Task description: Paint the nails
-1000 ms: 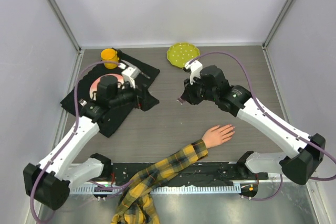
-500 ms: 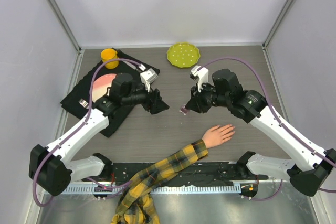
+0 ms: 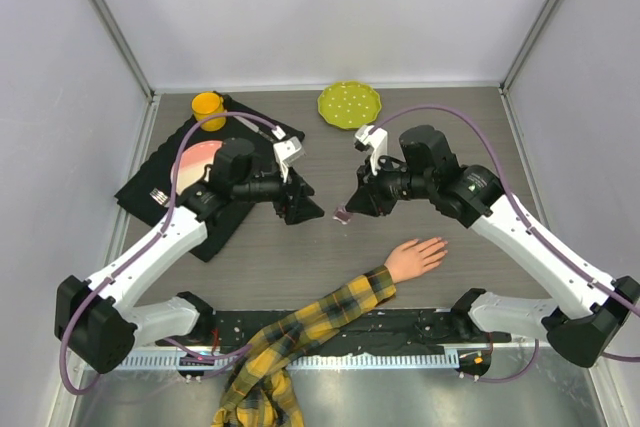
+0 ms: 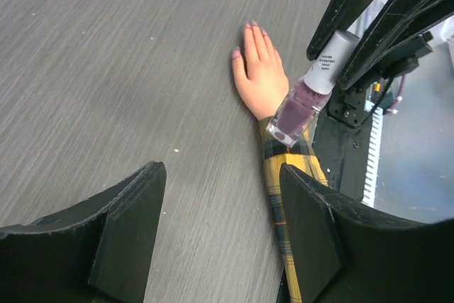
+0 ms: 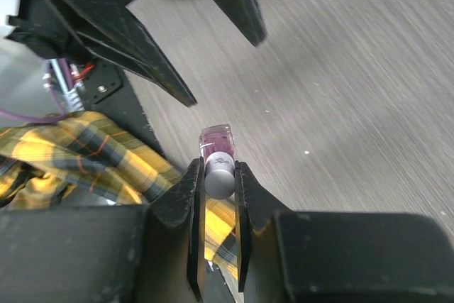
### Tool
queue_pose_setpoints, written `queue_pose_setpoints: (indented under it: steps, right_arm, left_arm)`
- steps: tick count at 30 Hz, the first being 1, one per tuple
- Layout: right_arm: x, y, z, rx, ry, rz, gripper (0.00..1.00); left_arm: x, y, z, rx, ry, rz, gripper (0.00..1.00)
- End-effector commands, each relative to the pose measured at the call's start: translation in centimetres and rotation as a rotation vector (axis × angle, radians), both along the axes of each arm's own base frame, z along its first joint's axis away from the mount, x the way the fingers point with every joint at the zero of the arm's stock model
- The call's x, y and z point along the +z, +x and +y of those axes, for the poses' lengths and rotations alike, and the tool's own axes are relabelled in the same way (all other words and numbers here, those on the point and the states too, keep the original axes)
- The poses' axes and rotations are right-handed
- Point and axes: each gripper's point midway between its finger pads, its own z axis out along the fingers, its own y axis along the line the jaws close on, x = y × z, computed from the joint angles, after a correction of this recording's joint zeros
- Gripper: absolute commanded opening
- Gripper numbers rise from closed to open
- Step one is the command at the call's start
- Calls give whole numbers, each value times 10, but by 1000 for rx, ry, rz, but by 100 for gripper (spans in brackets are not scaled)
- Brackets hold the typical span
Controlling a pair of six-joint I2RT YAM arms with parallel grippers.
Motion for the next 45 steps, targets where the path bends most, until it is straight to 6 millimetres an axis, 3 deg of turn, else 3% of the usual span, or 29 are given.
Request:
queue_pose_setpoints:
  steps: [1,8,18,33,36,42,45]
  right_arm:
    - [28,-7,14,98,86,-31,1]
    - [29,-8,25,145,116,-13,1]
    - [36,-9,36,183,165,-13,1]
    - [37,-9,46,180,193,-22,1]
    - [36,-9,49,181,192,-22,1]
    - [35,-3,49,123,181,-11,1]
    - [38,15,43,-31,174,1,25]
  left_arm:
    - [15,-16,-11,-126,-76,-43,69]
    - [23,-36,-14,-239,-143,-81,62]
    - [25,-49,-20,-295,-155,-77,52]
    - [25,-55,-21,-312,-159,-73,48]
    - [27,-55,-21,-313,-162,-80,41]
    - [28,-38,-18,-212,-136,-138,6]
    - [30,-21,-13,-103,-113,-187,0]
